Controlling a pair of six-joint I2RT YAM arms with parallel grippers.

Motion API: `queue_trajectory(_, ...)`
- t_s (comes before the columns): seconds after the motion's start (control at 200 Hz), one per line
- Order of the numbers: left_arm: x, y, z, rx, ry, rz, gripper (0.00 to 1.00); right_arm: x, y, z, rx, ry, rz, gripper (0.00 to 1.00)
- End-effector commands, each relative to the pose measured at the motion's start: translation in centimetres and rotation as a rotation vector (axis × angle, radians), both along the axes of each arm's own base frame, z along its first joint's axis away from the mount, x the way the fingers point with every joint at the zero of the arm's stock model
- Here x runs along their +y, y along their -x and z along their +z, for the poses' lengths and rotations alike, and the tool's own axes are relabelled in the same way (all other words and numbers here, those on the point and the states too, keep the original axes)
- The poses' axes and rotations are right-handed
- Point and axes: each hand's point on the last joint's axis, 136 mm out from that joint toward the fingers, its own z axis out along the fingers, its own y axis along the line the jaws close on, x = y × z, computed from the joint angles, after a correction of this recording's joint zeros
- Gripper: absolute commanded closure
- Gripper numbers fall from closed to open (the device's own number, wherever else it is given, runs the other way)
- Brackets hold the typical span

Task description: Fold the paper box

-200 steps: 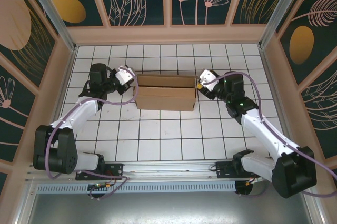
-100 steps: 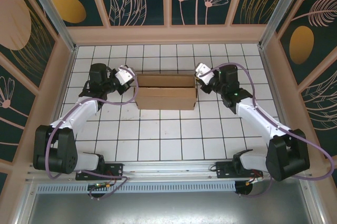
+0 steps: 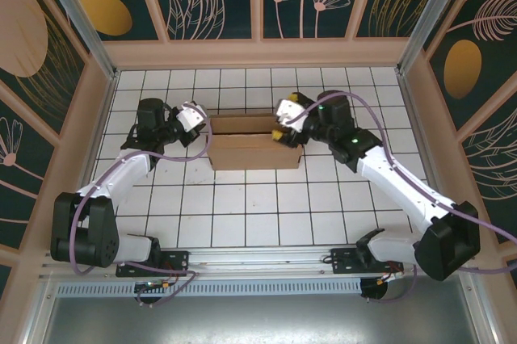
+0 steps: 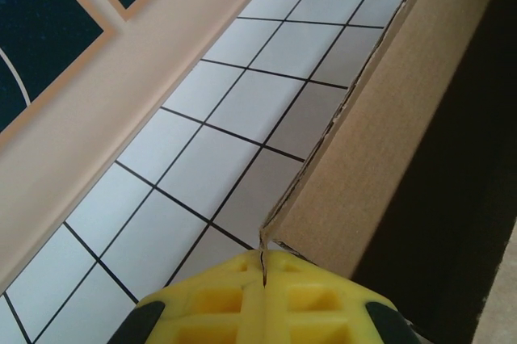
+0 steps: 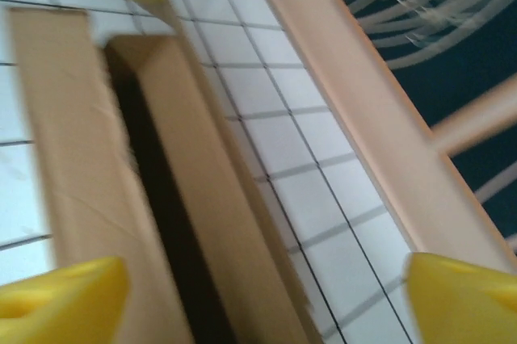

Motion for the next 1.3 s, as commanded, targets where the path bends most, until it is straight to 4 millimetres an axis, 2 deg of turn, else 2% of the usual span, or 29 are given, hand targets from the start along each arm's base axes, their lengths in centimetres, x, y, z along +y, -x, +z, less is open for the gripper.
queue_trajectory(0.0, -0.2, 0.1, 1.1, -0.021, -0.002, -0.024, 1.00, 2.0, 1.9, -3.1, 0.051, 0.185, 0.124, 0.01)
queue_trajectory(0.15, -0.1, 0.4, 1.1, -0.023, -0.009, -0.030, 1.00, 3.9, 2.5, -5.8, -0.016, 0.326, 0.161, 0.01)
queue_trajectory(0.39, -0.2, 0.6, 1.0, -0.027, -0.021, -0.043, 1.00, 5.3, 2.1, -7.2, -0.076, 0.380, 0.173, 0.01)
queue_trajectory(0.48, -0.3, 0.8, 1.1, -0.031, -0.026, -0.061, 1.00, 5.5, 0.8, -8.1, -0.139, 0.419, 0.145, 0.01)
queue_trajectory(0.58, -0.3, 1.3, 0.9, -0.042, -0.044, -0.078, 1.00, 5.0, -1.5, -8.9, -0.224, 0.493, 0.076, 0.01)
queue_trajectory(0.736, -0.4, 2.0, 0.6, -0.062, -0.072, -0.106, 1.00, 5.7, -3.9, -8.4, -0.230, 0.466, 0.031, 0.01)
queue_trajectory(0.846, -0.3, 2.5, 0.4, -0.086, -0.098, -0.121, 1.00, 6.4, -4.6, -8.5, -0.187, 0.452, 0.048, 0.01)
queue_trajectory(0.926, -0.2, 2.7, 0.2, -0.098, -0.116, -0.128, 1.00, 7.0, -4.7, -8.4, -0.160, 0.433, 0.067, 0.01)
queue_trajectory(1.076, -0.3, 2.8, 0.1, -0.096, -0.115, -0.139, 1.00, 7.6, -3.7, -6.8, -0.185, 0.382, 0.113, 0.01)
queue_trajectory(1.181, -0.5, 2.6, 0.0, -0.077, -0.109, -0.144, 1.00, 7.3, -3.1, -6.3, -0.265, 0.380, 0.127, 0.01)
queue_trajectory(1.296, -0.6, 2.5, 0.0, -0.067, -0.104, -0.153, 1.00, 6.4, -3.8, -6.5, -0.330, 0.398, 0.089, 0.01)
